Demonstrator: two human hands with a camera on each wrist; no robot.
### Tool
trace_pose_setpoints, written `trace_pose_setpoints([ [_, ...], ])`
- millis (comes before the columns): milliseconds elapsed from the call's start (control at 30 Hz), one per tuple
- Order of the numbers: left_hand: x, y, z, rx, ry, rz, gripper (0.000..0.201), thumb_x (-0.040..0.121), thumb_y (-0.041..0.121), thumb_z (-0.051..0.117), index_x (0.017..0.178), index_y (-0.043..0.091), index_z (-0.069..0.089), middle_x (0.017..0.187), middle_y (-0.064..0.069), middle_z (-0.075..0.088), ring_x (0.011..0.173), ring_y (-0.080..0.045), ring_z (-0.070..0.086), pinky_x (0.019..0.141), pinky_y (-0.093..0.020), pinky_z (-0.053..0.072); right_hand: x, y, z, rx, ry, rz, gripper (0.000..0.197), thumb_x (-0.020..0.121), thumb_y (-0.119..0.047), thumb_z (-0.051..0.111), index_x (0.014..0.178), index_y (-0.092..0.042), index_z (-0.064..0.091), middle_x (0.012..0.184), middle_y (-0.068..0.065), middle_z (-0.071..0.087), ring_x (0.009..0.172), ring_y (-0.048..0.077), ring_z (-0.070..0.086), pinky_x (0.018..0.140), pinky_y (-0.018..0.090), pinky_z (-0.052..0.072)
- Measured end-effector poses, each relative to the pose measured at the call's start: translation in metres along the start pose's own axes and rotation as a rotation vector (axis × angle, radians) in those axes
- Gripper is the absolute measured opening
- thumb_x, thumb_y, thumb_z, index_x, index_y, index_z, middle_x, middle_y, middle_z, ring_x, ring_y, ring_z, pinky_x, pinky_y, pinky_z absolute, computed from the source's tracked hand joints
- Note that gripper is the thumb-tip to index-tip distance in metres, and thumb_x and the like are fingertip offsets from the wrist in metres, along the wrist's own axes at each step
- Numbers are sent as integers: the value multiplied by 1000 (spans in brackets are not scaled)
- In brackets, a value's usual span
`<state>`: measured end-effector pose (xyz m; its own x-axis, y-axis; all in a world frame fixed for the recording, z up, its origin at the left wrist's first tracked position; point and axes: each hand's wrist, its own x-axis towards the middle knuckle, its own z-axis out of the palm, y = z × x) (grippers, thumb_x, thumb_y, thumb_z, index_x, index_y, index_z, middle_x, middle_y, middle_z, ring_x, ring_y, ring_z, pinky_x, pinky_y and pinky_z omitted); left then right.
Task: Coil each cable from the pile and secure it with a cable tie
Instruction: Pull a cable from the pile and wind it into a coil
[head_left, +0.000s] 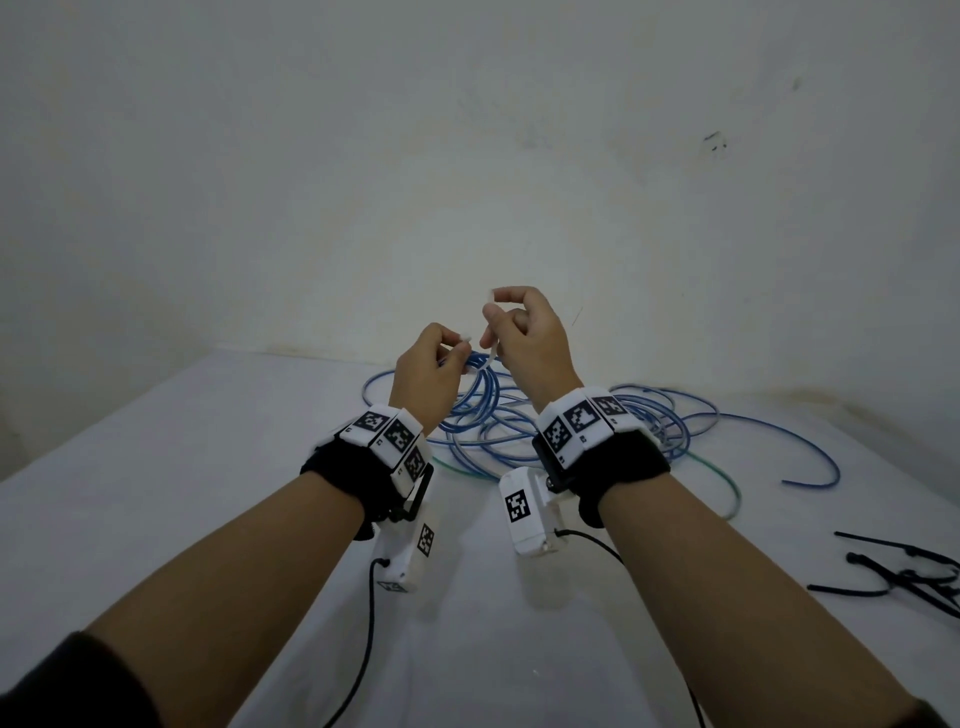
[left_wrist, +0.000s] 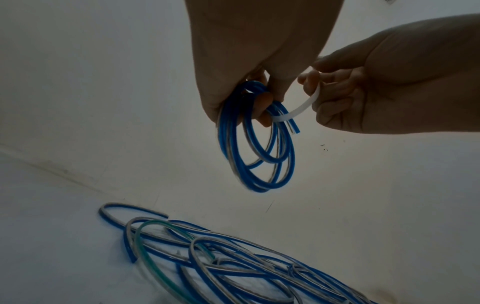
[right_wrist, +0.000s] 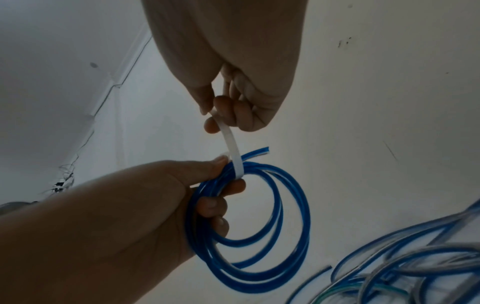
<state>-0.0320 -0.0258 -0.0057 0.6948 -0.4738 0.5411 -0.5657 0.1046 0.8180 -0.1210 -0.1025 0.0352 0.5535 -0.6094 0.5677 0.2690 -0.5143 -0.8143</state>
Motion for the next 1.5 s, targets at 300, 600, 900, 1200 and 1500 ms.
trace_pose_setpoints([
  [300,0,-9,-17,-9,111,-79,13,93,26,53,91,13,54,84,-5,65,75,-16,61,71,-26,44,2,9,18,-171,-21,27,12,88,-22,62,90,-10,64,71,6,64,49,-9,53,60,16,41],
  [600,5,-16,-33,64,51,-76,15,94,26,53,92,12,56,83,-3,65,75,-13,59,58,-10,39,4,16,34,-202,8,69,12,87,-20,62,83,-8,62,69,5,63,64,10,55,62,18,42],
  [900,32,-29,-31,53,29,-111,15,94,30,53,92,15,55,84,-3,64,83,-21,63,68,-27,43,19,23,45,67,-38,171,7,95,-16,46,92,-11,50,76,8,59,56,12,52,59,26,45],
  [1200,53,-27,-27,30,67,-81,14,93,28,54,92,15,55,80,0,61,71,-14,56,62,-21,42,44,35,47,-90,-109,23,38,99,-25,45,61,-16,50,55,-1,53,42,-1,45,53,20,36],
  [1500,58,-35,-1,4,85,-106,9,93,21,54,89,13,57,85,1,59,74,-18,52,71,-29,42,51,52,38,80,-108,67,13,95,-23,54,105,-14,55,62,1,58,54,7,53,54,17,40],
])
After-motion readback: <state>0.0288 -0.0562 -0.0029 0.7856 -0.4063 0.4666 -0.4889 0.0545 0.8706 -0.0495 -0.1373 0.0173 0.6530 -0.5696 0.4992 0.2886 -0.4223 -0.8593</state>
